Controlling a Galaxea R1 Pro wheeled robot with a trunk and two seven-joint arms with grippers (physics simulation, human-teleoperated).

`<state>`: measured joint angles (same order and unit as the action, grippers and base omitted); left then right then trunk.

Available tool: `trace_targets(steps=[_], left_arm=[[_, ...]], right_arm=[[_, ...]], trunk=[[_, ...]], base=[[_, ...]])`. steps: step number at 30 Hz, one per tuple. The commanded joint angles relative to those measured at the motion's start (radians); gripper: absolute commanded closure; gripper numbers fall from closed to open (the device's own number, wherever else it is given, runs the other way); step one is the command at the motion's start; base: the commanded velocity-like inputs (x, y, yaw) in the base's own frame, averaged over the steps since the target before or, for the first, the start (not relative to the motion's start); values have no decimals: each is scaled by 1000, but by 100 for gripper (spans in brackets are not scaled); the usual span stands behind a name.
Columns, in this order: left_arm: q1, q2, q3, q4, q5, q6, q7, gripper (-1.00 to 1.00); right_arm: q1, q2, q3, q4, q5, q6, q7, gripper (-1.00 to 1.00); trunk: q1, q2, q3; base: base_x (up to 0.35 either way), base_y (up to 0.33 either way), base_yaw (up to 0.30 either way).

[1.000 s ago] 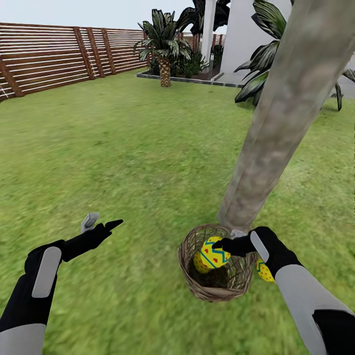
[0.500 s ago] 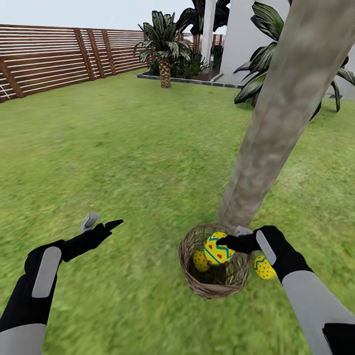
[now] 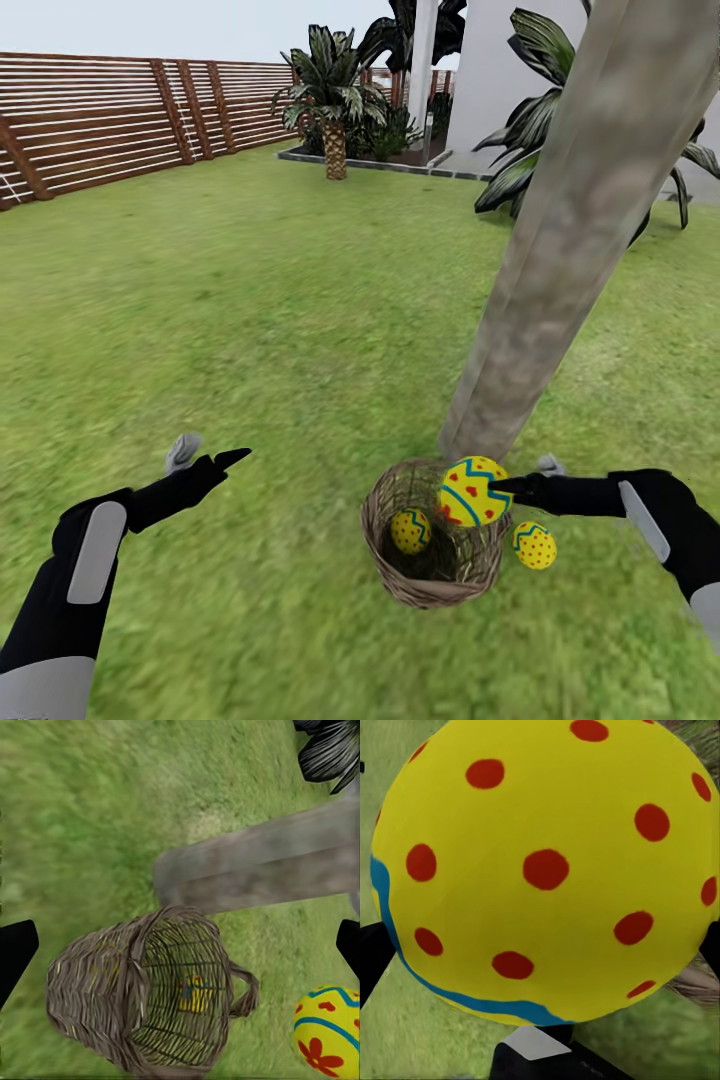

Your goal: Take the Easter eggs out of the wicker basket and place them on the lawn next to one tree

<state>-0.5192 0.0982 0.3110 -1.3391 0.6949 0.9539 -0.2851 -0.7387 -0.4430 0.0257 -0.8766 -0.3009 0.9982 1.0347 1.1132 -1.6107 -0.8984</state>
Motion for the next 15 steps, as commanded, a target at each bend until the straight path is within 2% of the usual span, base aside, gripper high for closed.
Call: trace_targets(steps=[1, 4, 7, 10, 11, 15], left_arm=[[-1, 0, 2, 13, -6, 5, -8, -100], [-1, 1, 1, 29, -5, 5, -8, -100], [-1, 1, 2, 30, -5, 5, -8, -100], [-1, 1, 2, 31, -5, 5, -8, -100], [-1, 2, 2, 31, -5, 5, -8, -100], [-1, 2, 2, 31, -5, 5, -8, -100]], right_arm=[[2, -17, 3, 1, -3, 4, 26, 100], [11, -60, 3, 3, -3, 0, 53, 100], [17, -117, 3, 10, -5, -4, 61, 100], [30, -178, 3, 15, -5, -5, 145, 100], [33, -192, 3, 16, -4, -5, 162, 100], [34, -216, 2, 23, -1, -7, 173, 100]], trunk=[[-4, 7, 2], [-15, 28, 12], [-27, 49, 21], [-38, 70, 31], [-42, 77, 34], [-58, 105, 46]], base=[[0, 0, 0], [0, 0, 0], [0, 0, 0], [0, 0, 0], [0, 0, 0], [0, 0, 0]])
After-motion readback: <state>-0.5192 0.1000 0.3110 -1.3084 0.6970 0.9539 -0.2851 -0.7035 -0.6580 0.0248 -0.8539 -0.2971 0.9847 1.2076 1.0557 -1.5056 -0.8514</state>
